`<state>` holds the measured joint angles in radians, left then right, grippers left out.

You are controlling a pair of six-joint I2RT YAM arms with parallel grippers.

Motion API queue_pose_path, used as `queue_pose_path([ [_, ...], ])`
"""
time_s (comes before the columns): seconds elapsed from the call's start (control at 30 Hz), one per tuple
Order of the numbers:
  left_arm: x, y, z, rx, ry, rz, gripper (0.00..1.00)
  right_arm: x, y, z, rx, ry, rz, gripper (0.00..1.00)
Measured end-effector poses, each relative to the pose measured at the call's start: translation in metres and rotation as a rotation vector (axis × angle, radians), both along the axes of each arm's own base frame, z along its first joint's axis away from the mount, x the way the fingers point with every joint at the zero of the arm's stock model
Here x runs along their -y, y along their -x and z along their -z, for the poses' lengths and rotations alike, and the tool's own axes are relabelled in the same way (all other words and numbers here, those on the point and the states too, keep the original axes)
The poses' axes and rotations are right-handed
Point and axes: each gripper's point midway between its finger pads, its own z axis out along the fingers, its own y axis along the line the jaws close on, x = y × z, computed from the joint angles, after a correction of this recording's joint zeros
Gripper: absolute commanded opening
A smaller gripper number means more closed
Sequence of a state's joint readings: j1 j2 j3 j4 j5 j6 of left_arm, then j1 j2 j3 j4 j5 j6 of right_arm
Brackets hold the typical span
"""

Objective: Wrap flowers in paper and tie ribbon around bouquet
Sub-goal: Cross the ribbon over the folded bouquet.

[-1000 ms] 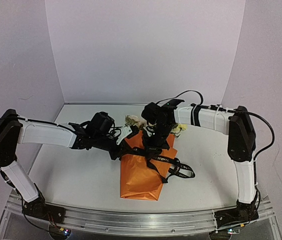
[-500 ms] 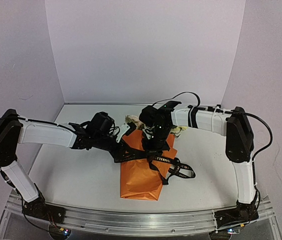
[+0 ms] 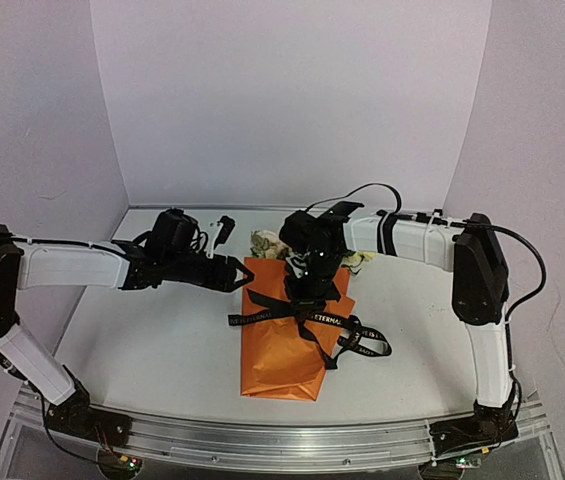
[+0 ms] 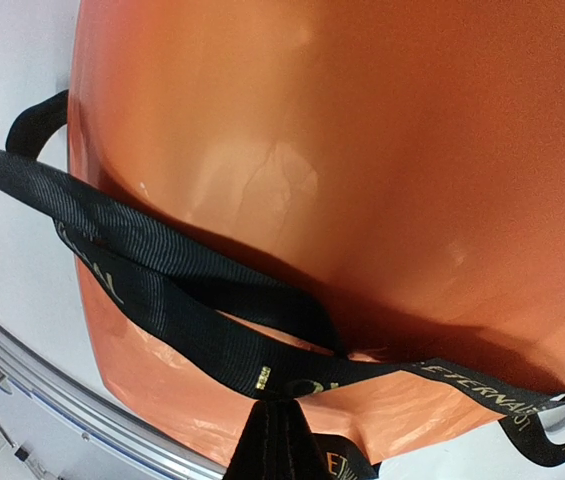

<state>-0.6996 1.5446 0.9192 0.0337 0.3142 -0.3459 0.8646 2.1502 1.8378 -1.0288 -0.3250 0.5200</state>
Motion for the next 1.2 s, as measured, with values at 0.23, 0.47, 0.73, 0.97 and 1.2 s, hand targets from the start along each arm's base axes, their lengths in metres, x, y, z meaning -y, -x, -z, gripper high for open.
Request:
queue_pose_path([
  [0.23,0.014,0.006,0.022,-0.123,0.048,0.022,0.61,0.0,-0.002,0.0,0.008,0.0,0.001,0.0],
  [0.47,0.02,0.007,0.048,-0.21,0.053,0.019,0.54,0.0,-0.003,0.0,0.016,0.003,0.003,0.0],
  [0.73,0.028,0.007,0.059,-0.255,0.078,0.021,0.22,0.0,-0.004,0.0,0.021,0.004,0.003,0.0],
  [0.97,0.032,0.005,0.052,-0.256,0.108,0.022,0.0,0.001,-0.005,-0.004,0.033,0.0,0.003,0.44],
  [1.2,0.032,-0.001,0.039,-0.215,0.129,0.003,0.0,0.028,0.001,-0.041,0.144,-0.001,-0.013,0.74],
])
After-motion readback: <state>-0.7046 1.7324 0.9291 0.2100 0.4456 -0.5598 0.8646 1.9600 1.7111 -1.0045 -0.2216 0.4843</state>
